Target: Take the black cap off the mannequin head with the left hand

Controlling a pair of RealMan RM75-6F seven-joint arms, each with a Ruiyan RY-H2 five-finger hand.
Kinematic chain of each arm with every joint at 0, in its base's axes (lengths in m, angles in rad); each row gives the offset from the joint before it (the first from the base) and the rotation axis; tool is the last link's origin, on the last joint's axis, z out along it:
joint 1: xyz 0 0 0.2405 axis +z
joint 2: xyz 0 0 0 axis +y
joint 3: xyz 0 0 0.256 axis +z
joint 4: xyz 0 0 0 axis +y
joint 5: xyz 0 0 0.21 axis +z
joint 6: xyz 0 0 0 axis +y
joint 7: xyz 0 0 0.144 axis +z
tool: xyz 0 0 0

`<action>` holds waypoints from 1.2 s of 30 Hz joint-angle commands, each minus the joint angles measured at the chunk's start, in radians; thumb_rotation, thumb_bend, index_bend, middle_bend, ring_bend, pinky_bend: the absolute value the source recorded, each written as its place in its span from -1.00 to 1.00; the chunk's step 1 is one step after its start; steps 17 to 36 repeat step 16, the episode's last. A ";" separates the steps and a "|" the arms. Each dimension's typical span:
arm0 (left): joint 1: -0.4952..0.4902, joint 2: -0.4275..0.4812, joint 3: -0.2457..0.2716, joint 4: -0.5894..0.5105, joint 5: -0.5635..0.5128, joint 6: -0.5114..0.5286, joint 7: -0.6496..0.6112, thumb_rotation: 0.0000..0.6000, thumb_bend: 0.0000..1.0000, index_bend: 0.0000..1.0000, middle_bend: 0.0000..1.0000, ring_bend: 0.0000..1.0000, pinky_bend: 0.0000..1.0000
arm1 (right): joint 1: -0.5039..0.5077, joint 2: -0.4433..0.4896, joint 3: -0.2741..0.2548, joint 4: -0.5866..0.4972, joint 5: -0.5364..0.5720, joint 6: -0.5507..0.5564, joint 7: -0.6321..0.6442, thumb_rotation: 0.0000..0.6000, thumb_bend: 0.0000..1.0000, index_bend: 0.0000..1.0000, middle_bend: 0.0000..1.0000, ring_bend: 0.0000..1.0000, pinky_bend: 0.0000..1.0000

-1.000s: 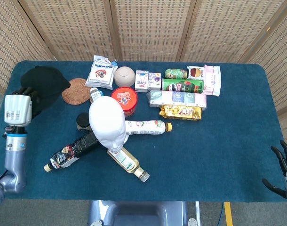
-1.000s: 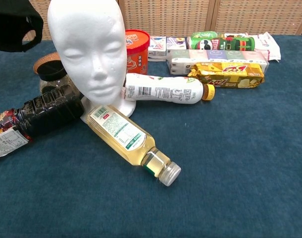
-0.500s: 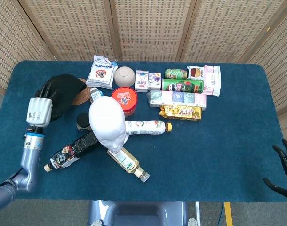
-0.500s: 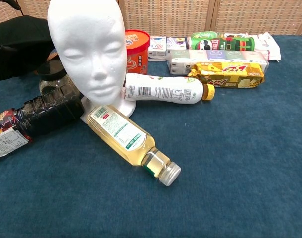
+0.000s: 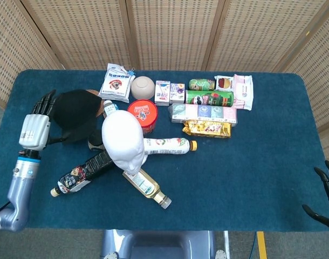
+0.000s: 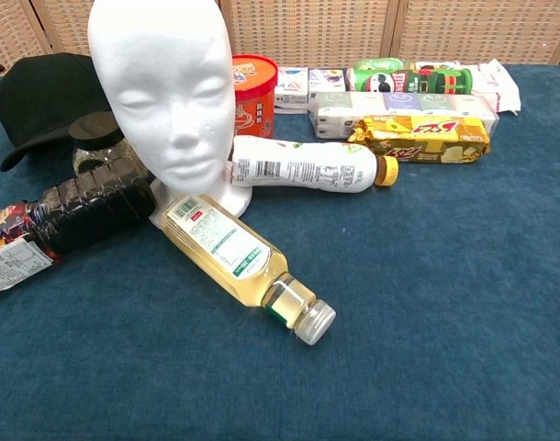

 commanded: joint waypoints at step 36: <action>0.348 0.291 0.151 -0.169 0.081 0.281 -0.256 1.00 -0.85 -0.95 -1.00 -1.00 -0.96 | -0.009 -0.002 0.000 -0.009 -0.013 0.028 -0.020 1.00 -1.00 -0.78 -1.00 -1.00 -1.00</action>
